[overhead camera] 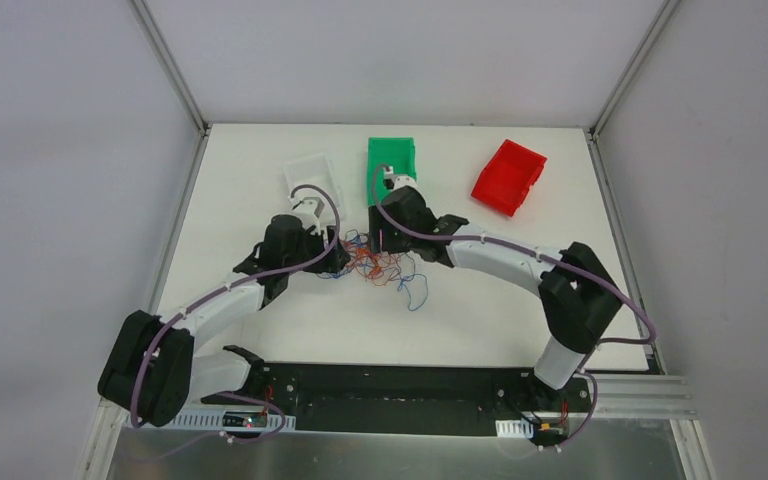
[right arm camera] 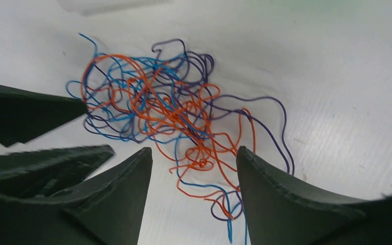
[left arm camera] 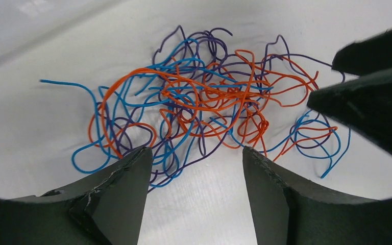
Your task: Untangle the cables
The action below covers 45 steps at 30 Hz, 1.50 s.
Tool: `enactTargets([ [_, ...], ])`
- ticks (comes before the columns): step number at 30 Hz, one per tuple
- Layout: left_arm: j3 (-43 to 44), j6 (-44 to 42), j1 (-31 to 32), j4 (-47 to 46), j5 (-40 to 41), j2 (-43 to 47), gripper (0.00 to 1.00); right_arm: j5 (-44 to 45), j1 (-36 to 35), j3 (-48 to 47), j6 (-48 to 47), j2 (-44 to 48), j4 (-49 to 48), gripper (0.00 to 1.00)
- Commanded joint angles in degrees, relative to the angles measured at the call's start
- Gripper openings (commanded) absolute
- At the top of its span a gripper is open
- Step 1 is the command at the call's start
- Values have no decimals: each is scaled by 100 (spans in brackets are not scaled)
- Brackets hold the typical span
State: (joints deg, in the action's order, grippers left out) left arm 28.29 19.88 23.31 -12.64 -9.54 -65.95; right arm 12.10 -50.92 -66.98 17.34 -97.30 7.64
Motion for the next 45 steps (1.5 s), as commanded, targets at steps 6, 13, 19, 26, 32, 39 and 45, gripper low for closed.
enactTargets([
  [6,770,-98,140,91,-1057,-1384,69,-2761,1086,-1267,-100,-970,-8,61],
  [13,1418,-198,197,706,-1085,-2192,47,-3472,1101,-1773,9,-1923,108,64],
  [19,1404,-229,191,802,-871,-2100,6,-3770,1022,-1684,144,-2161,108,58],
  [26,1284,-254,196,735,-906,-1859,0,-2593,1218,-416,941,-1306,-1191,6],
  [32,990,-273,197,463,-902,-1426,0,-84,1503,723,1481,-219,-1267,5],
  [39,1052,-256,196,544,-822,-1495,0,2432,1631,1695,2230,1005,-1108,21],
  [45,804,-182,191,601,12,-933,0,3281,1623,2539,2653,1851,-1441,9],
])
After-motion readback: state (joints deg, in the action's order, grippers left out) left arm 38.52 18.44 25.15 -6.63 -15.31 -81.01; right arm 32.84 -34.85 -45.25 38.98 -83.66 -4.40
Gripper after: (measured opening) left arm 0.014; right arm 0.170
